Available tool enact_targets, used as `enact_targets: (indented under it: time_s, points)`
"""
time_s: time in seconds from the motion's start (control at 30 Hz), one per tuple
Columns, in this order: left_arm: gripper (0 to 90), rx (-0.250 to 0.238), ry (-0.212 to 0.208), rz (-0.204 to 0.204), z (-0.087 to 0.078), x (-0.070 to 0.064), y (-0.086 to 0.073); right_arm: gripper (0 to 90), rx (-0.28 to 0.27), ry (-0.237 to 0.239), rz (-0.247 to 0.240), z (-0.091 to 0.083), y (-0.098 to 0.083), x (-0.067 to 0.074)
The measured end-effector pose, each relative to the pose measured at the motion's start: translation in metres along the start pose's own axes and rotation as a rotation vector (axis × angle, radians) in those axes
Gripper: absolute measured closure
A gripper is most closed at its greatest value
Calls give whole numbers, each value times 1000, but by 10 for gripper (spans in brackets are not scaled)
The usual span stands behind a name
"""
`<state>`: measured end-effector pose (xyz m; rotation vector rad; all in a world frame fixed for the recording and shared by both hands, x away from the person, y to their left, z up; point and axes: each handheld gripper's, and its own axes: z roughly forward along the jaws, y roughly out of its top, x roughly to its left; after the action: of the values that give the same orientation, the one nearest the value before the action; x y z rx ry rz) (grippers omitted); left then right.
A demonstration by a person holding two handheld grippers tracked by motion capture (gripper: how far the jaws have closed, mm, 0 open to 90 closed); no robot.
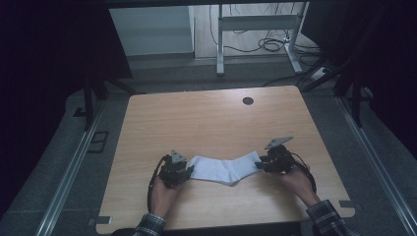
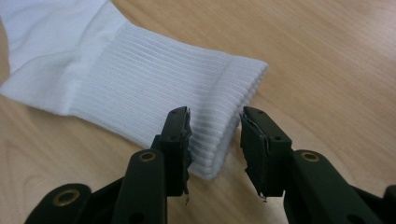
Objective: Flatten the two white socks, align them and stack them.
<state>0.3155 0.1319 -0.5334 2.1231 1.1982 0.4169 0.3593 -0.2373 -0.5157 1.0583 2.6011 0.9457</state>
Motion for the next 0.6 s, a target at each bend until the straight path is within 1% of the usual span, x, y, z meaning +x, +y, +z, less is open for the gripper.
enact_targets:
  time_s: [0.17,0.2,0.4,0.43,0.5,0.53,0.6]
  points:
    - [606,-16,-2,-23,9,5,6,599,-14,-15,27,6,4,-10]
    - [606,-13,1,-19,9,6,7,599,-14,-15,27,6,4,-10]
    - [601,-22,7,-30,14,9,12,585,-23,-26,41,9,7,-15]
    - [599,-19,9,-25,15,11,13,584,-24,-29,44,9,8,-16]
    - [599,-25,11,-35,16,12,14,582,-27,-29,47,10,9,-18]
    - [599,-22,11,-30,17,12,14,582,-29,-31,47,11,10,-18]
    - [595,-24,14,-34,18,14,15,582,-29,-35,48,12,11,-19]
